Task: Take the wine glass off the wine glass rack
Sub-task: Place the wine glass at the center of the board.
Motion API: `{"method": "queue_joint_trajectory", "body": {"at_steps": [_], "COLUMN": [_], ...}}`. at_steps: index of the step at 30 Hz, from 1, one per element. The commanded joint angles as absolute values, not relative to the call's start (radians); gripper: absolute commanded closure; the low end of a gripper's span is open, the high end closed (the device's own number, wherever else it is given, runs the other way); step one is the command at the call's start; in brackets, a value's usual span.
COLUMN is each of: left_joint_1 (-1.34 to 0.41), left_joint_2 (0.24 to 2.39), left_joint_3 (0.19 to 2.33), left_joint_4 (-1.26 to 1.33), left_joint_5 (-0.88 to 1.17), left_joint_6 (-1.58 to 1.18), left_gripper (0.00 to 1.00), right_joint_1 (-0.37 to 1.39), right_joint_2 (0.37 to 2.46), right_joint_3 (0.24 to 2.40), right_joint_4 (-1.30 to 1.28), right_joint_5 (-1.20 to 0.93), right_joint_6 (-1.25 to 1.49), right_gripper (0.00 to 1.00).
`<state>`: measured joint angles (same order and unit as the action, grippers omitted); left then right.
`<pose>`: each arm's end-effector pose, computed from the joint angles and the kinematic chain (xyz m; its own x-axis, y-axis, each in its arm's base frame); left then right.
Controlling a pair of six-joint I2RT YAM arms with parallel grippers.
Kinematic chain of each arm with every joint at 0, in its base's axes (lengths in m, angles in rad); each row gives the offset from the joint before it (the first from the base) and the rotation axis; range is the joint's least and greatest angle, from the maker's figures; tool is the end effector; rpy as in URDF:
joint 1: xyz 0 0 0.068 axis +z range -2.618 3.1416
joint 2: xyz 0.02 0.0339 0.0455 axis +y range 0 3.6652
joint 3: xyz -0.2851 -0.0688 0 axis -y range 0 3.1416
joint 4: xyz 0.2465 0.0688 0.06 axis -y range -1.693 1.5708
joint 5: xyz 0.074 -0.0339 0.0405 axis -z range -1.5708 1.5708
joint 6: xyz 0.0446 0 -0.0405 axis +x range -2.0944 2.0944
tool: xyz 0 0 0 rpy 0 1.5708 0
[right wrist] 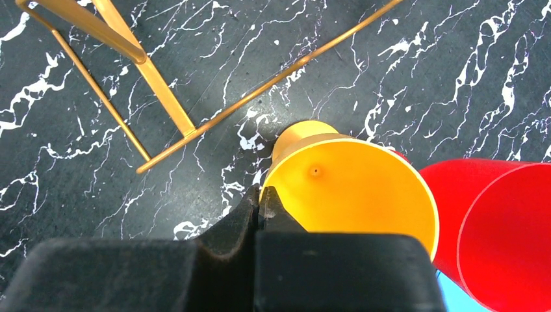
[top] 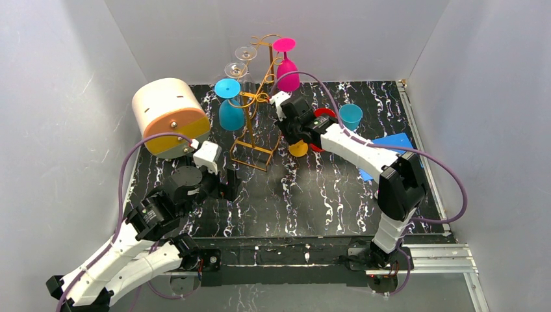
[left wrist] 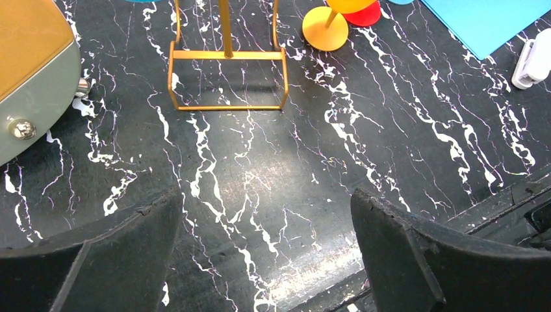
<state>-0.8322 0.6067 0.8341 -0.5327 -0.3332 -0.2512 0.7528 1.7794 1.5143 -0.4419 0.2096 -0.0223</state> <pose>0.0937 -0.0813 0.3552 -0.3175 -0.0002 -0.9483 0.4231 0.8949 -0.1418 0.3144 0.2818 0.3093 -0.4616 -0.4623 -0.7571 -0.5637 0.8119 -0.1521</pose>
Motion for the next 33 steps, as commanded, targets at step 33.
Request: {"method": "queue_joint_trajectory", "body": {"at_steps": [33], "left_joint_1": [-0.827], "left_joint_2": [0.613], "left_joint_3": [0.869], "left_joint_4": [-0.542], "left_joint_5": [-0.328], "left_joint_6": [-0.262], "left_gripper": [0.02], "right_joint_1": [0.747], "right_joint_2": [1.736], "right_joint_3": [1.597], "right_joint_4": [-0.529], "right_joint_5": [0.235], "right_joint_6": [0.002], "right_gripper": [0.7]}}
